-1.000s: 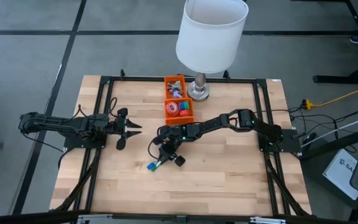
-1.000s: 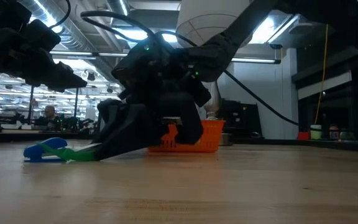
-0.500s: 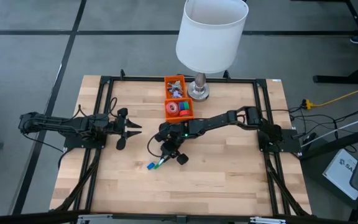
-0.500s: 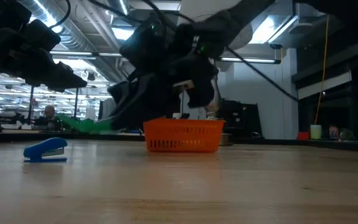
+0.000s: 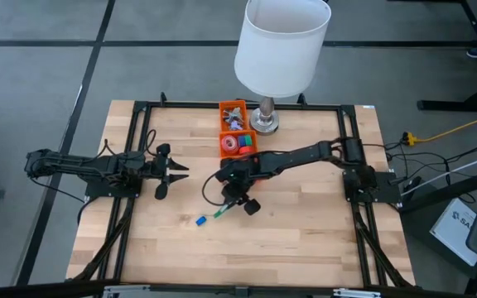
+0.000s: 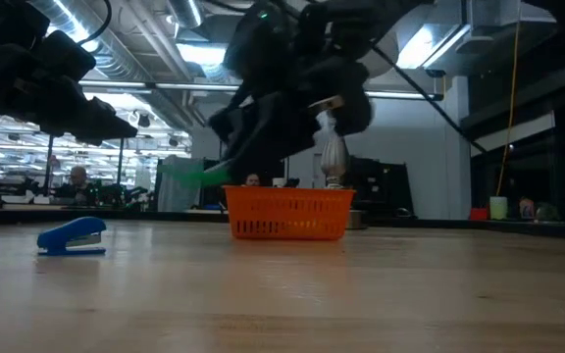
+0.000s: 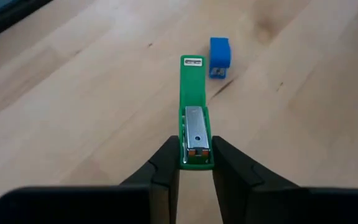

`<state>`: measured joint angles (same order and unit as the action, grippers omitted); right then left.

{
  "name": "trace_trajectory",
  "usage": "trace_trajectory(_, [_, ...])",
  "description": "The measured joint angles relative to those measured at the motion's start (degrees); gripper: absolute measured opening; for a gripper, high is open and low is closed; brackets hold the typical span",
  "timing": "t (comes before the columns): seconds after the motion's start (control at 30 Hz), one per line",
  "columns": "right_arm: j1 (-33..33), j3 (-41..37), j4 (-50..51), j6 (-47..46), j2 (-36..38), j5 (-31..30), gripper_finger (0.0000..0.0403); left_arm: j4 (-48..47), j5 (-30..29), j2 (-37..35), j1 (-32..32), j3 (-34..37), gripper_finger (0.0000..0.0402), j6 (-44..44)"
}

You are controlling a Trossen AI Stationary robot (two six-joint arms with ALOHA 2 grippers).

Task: Pick and place Stapler, Stapler remover, tape
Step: Put the green stapler into the bottom orange basket

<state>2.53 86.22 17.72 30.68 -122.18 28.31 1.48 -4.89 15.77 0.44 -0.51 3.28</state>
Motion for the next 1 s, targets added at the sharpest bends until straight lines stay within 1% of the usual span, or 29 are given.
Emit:
trace_trajectory(0.13, [-1.0,-6.0,-3.2,-0.8,5.4,0.2,0.0072,0.0,0.0,0.1,0.0,0.0,0.0108,0.0])
trace_trajectory(0.27, [-2.1,-14.0,-11.5,-4.3,11.5,-0.2,0.0072,0.0,0.0,0.1,0.0,0.0,0.0109,0.0])
trace_trajectory(0.33, [-2.5,-18.4,-15.4,-6.4,14.8,-1.9,0.0072,0.0,0.0,0.1,0.0,0.0,0.0109,0.0])
trace_trajectory(0.43, [-3.2,-24.5,-21.3,-9.7,18.8,-7.3,0.0072,0.1,0.0,0.1,0.0,0.0,0.0107,0.0])
trace_trajectory(0.53, [-4.0,-28.6,-26.2,-13.7,21.1,-12.7,0.0072,0.1,0.0,0.1,0.0,0.0,0.0107,0.0])
trace_trajectory(0.6, [-4.3,-30.1,-27.7,-16.6,21.9,-17.0,0.0072,0.0,0.0,0.1,0.0,0.0,0.0109,0.0])
trace_trajectory(0.7, [-4.7,-30.5,-26.6,-19.6,21.9,-22.6,0.0072,0.0,0.0,0.1,0.0,0.0,0.0109,0.0])
trace_trajectory(0.87, [-4.9,-30.5,-22.8,-22.6,21.9,-27.8,0.0078,0.0,0.0,0.1,0.0,0.0,0.0107,0.0])
trace_trajectory(1.0, [-4.9,-30.5,-21.4,-25.7,21.9,-30.4,0.0077,0.0,0.0,0.1,0.0,0.0,0.0108,0.0])
